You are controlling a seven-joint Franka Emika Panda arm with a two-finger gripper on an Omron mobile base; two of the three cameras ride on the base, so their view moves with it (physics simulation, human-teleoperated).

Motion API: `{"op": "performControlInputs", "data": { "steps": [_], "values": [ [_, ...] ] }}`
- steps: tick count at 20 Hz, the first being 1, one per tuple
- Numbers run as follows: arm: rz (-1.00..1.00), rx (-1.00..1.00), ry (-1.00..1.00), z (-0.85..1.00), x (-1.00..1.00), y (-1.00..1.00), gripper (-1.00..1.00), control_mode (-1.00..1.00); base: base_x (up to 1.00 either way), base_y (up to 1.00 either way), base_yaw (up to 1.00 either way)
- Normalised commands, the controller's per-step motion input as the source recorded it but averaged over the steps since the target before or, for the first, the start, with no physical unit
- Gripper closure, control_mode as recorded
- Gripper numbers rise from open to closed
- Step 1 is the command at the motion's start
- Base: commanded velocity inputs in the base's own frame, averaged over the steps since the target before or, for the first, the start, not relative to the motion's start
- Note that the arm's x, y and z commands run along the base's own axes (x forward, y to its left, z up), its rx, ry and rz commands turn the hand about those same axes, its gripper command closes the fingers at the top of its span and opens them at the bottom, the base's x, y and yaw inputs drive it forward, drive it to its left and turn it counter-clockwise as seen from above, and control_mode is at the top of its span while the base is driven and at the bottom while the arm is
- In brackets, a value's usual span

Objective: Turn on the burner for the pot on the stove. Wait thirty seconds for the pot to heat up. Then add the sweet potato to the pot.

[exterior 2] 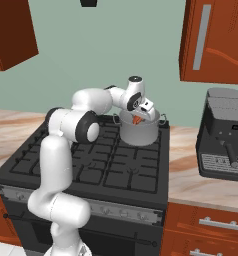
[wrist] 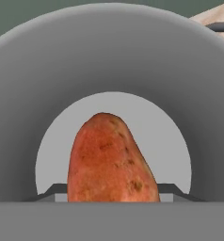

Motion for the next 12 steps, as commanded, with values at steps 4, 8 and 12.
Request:
{"op": "performControlInputs", "data": {
  "steps": [4,8,12],
  "values": [
    [0.0,0.0,0.0,0.0,0.0,0.0,1.0,-1.0,0.0,0.0,0.0],
    [0.0,0.0,0.0,0.0,0.0,0.0,1.0,-1.0,0.0,0.0,0.0],
    [0.0,0.0,0.0,0.0,0.0,0.0,1.0,-1.0,0.0,0.0,0.0]
  ]
}}
